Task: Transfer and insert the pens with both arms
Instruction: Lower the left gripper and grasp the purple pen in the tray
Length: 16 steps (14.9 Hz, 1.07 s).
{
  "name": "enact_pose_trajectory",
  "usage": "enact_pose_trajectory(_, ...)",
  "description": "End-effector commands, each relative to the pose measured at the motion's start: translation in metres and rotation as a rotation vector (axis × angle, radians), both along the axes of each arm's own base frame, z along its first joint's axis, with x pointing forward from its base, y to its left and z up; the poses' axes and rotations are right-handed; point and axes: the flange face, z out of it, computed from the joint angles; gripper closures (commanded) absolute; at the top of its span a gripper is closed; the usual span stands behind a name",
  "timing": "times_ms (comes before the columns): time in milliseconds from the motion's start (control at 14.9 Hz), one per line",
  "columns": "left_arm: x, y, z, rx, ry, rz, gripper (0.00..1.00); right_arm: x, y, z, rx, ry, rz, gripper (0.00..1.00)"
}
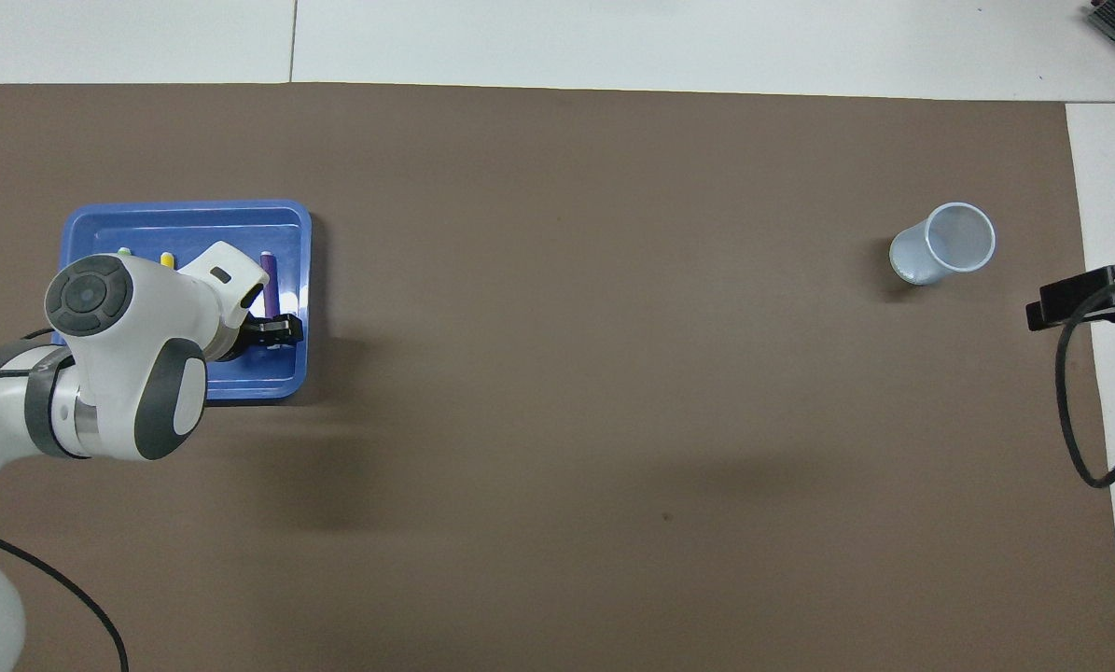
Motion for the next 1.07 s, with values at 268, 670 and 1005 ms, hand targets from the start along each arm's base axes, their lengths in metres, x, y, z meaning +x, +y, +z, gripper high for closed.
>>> enact_pose_trajectory(268, -0.007, -0.003, 0.001, 0.012, -0.015, 0.005, 0.51, -0.002, 0.003, -0.001, 0.013, 0.011, -0.025, 0.12)
enact_pose_trajectory(670, -0.007, -0.003, 0.0, 0.014, -0.014, -0.005, 0.98, -0.003, 0.003, -0.002, 0.013, 0.017, -0.029, 0.12)
enact_pose_trajectory(1005, 0.001, -0.003, 0.011, 0.014, -0.025, -0.015, 1.0, -0.004, 0.003, 0.0, 0.013, 0.014, -0.029, 0.13)
